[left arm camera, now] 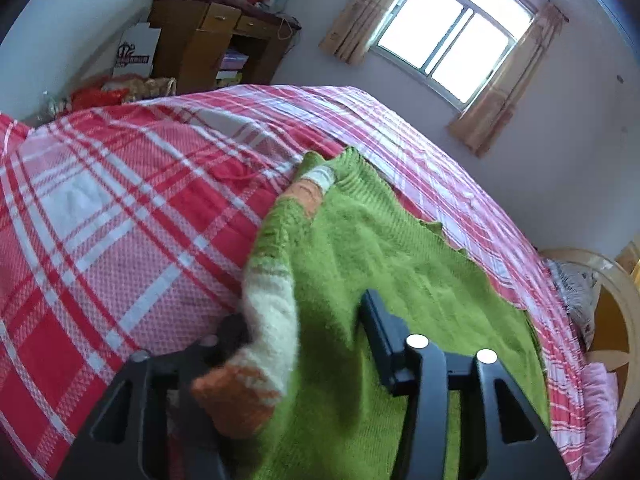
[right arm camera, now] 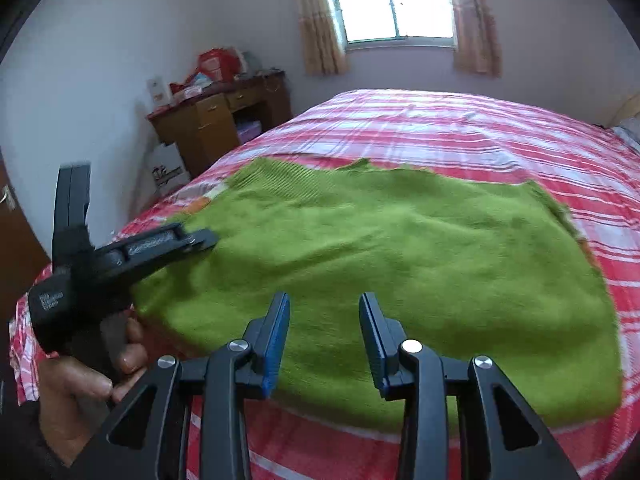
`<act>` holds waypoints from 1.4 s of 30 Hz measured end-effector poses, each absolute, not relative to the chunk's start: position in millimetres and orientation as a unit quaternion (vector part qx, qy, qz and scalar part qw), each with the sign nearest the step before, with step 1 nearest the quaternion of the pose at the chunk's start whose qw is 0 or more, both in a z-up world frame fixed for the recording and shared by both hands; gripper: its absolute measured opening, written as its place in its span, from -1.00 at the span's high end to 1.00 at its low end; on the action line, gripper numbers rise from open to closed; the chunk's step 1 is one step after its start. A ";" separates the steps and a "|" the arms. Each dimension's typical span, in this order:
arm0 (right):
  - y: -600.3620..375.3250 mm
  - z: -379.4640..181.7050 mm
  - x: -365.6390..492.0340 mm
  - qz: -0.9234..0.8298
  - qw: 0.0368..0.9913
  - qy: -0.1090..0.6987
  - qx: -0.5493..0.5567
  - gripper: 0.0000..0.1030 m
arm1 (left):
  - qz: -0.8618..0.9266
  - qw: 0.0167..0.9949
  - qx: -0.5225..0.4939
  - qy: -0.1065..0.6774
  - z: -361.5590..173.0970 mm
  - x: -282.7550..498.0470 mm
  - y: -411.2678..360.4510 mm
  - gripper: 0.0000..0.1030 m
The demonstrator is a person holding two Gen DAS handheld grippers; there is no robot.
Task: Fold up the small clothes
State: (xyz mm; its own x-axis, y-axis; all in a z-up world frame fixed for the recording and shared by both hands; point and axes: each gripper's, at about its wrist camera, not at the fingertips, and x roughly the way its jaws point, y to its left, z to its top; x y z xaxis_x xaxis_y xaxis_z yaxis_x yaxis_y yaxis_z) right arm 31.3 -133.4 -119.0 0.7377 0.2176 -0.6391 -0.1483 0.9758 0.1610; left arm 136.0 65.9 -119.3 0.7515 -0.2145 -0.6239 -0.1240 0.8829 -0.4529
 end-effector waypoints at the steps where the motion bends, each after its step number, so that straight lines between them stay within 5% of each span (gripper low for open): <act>1: -131.8 -131.2 36.0 0.096 0.923 0.370 0.052 0.27 | -0.028 0.905 -0.237 0.351 -118.0 136.4 65.6 0.43; 15: -226.4 -114.3 9.4 0.023 0.922 0.334 0.196 0.27 | -0.084 0.959 0.025 0.269 -53.3 109.5 -42.0 0.56; 25: -270.6 -132.5 1.5 0.002 0.911 0.339 0.233 0.27 | -0.149 0.926 0.163 0.307 -96.7 86.7 -119.2 0.57; 30: -277.2 -128.9 7.9 0.031 0.906 0.345 0.242 -0.01 | -0.153 0.925 0.156 0.311 -94.5 89.1 -115.7 0.57; 37: -287.4 -91.0 64.6 0.107 0.890 0.341 0.283 -0.17 | -0.160 0.926 0.142 0.311 -99.0 89.9 -120.5 0.56; 42: -267.1 -97.4 146.9 0.160 0.858 0.415 0.258 -0.17 | -0.167 0.926 0.130 0.313 -99.1 89.3 -119.2 0.56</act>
